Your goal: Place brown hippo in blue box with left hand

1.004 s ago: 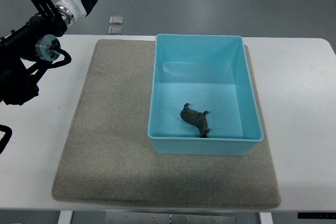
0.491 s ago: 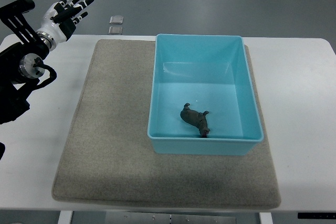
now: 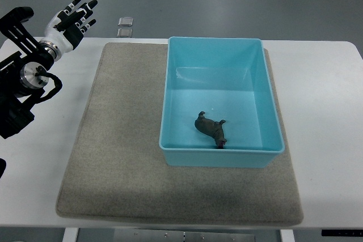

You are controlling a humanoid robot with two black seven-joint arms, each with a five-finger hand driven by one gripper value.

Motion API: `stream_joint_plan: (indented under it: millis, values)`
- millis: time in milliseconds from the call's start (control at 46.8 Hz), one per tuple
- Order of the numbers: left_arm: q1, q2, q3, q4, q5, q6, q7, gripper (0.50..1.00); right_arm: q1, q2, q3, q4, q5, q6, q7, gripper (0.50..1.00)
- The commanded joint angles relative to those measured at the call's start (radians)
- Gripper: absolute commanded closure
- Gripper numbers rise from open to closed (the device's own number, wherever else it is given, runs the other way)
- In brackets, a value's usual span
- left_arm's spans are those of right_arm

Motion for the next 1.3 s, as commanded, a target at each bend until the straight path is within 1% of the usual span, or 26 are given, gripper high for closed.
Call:
stream_joint_plan:
  millis: [0,171,363,598,705,1282]
  values:
    - [0.008,-0.003,0.0,0.002,0.0,-0.015,-0.012,0.501,0.0,0.0,0.0,0.0,0.0,0.0,0.0,0.564]
    - [0.009,-0.012,0.002,0.0,0.0,-0.024,-0.054,0.504,0.0,0.0,0.0,0.0,0.0,0.0,0.0,0.564]
    - [0.041,-0.015,0.0,-0.01,0.0,-0.026,-0.059,0.501,0.0,0.0,0.0,0.0,0.0,0.0,0.0,0.564]
    - [0.055,-0.012,0.002,-0.01,0.002,-0.029,-0.088,0.501,0.0,0.0,0.002,0.015,0.002,0.014,0.0,0.564]
    - [0.077,-0.012,0.0,-0.012,0.002,-0.036,-0.088,0.501,0.0,0.0,0.002,0.018,0.002,0.014,0.0,0.564]
    - [0.069,-0.017,0.0,-0.012,0.003,-0.038,-0.089,0.501,0.003,0.0,0.002,0.035,-0.003,0.014,-0.002,0.564]
